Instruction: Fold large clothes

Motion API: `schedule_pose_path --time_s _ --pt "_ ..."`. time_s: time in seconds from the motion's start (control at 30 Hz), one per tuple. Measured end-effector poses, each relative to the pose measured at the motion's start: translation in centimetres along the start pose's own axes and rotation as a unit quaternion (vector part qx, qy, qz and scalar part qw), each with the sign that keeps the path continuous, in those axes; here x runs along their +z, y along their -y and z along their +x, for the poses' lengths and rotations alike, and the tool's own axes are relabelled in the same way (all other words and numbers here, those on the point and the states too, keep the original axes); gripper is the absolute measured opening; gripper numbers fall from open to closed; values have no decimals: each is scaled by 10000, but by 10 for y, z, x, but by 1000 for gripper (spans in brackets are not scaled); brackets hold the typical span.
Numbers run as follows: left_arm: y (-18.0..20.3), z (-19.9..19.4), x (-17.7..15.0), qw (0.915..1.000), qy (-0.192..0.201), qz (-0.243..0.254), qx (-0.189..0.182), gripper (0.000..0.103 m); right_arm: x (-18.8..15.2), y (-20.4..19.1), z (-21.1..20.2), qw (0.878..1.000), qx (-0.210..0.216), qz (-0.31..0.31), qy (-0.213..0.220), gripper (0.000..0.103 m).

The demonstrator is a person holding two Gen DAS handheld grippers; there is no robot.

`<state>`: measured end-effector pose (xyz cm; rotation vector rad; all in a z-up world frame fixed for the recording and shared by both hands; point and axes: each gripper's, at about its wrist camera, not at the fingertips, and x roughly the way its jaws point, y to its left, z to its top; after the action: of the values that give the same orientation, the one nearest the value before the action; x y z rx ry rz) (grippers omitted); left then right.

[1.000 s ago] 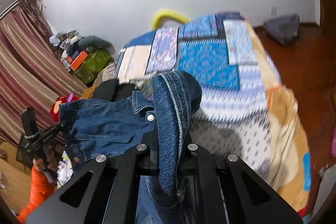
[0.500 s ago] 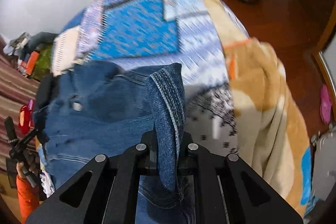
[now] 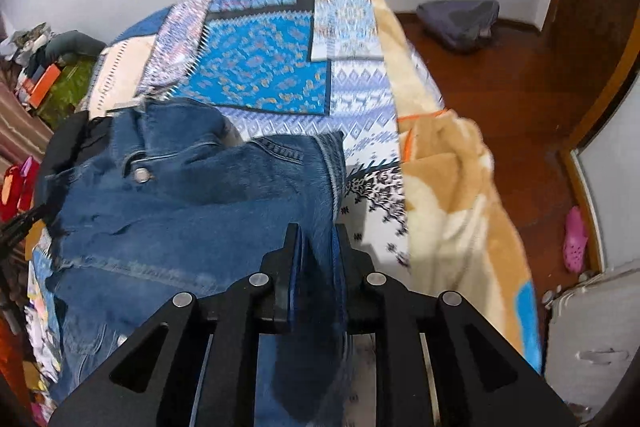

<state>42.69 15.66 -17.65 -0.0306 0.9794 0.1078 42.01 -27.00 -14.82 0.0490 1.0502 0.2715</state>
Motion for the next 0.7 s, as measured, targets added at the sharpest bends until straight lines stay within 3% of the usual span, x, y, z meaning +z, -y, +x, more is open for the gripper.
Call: schedule_pose_path --time_s 0.07,0.13,0.2,0.37,0.43,0.47,0.57,0.7 --pt "1 -19 -4 9999 121 31 33 20 -5 -2 -19 9998 131 -24 125 14" --pt "2 -38 -11 9997 229 89 59 35 -13 -6 -44 9994 207 -39 277 18" --pt "2 -57 -22 9994 301 115 123 62 -23 -10 -67 9986 283 -82 439 24" --pt "-1 -85 -60 9996 188 186 30 64 -54 -27 -110 9963 480 -350 622 33" --pt "-5 -88 -74 9999 90 142 -16 67 -66 -33 -117 9957 484 -452 644 51" --pt "-7 -89 -82 9999 33 96 -51 68 -75 -36 -121 9954 457 -509 670 53" --pt "-12 -83 -104 9997 -188 -39 -140 69 -94 -39 -119 9954 481 -553 613 54" --pt "-23 -64 -136 9966 -661 -369 -330 69 -122 -32 -99 9976 605 -231 223 54"
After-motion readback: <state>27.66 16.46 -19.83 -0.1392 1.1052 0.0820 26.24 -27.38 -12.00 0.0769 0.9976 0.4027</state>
